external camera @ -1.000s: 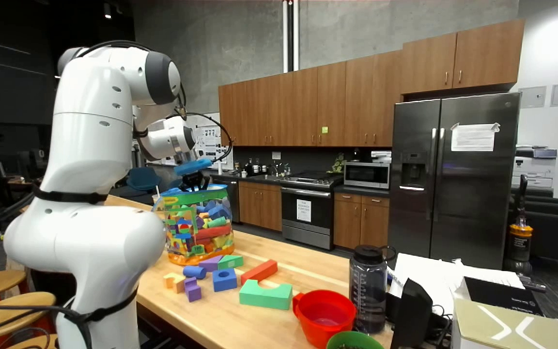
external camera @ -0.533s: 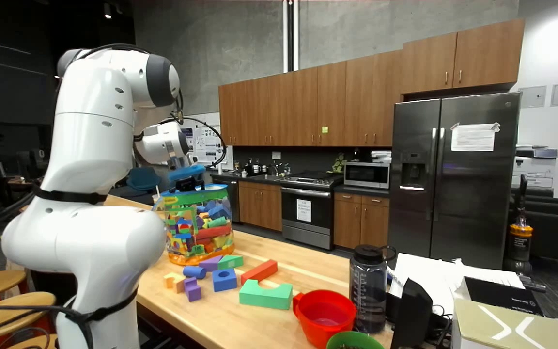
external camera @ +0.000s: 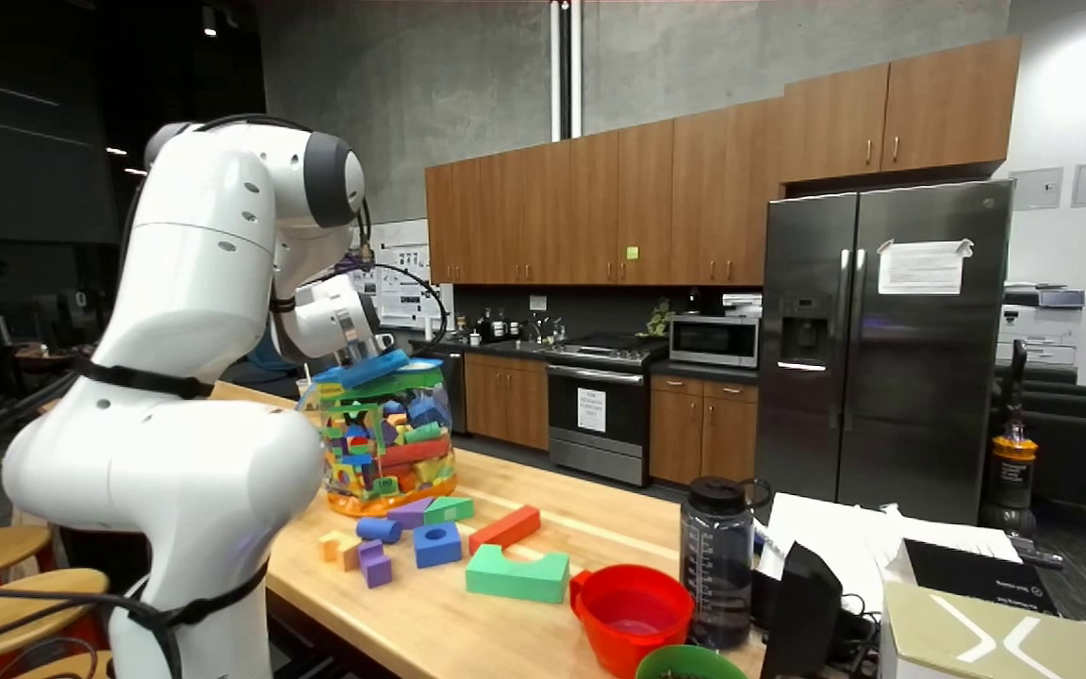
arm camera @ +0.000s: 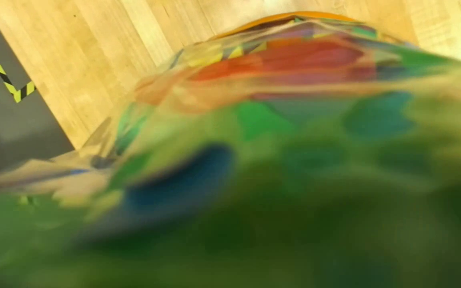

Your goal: Remove one purple block from the clear bag and put it on the counter.

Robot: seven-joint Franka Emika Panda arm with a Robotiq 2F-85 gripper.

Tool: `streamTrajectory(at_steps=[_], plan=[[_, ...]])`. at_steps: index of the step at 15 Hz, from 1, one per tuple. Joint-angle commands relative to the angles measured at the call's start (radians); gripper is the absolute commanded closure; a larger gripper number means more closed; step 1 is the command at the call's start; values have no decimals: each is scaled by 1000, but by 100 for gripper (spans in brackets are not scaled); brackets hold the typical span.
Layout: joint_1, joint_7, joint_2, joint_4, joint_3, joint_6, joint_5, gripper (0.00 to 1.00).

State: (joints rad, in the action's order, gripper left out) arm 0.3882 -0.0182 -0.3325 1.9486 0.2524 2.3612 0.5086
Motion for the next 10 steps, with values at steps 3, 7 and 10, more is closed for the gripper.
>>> streamTrajectory(at_steps=[3, 7, 10], plan=[[44, 141, -97, -83, -86, 111, 214, 0], [51, 165, -147, -143, -96, 134, 272, 18], [53, 149, -163, -172, -90, 127, 261, 38]])
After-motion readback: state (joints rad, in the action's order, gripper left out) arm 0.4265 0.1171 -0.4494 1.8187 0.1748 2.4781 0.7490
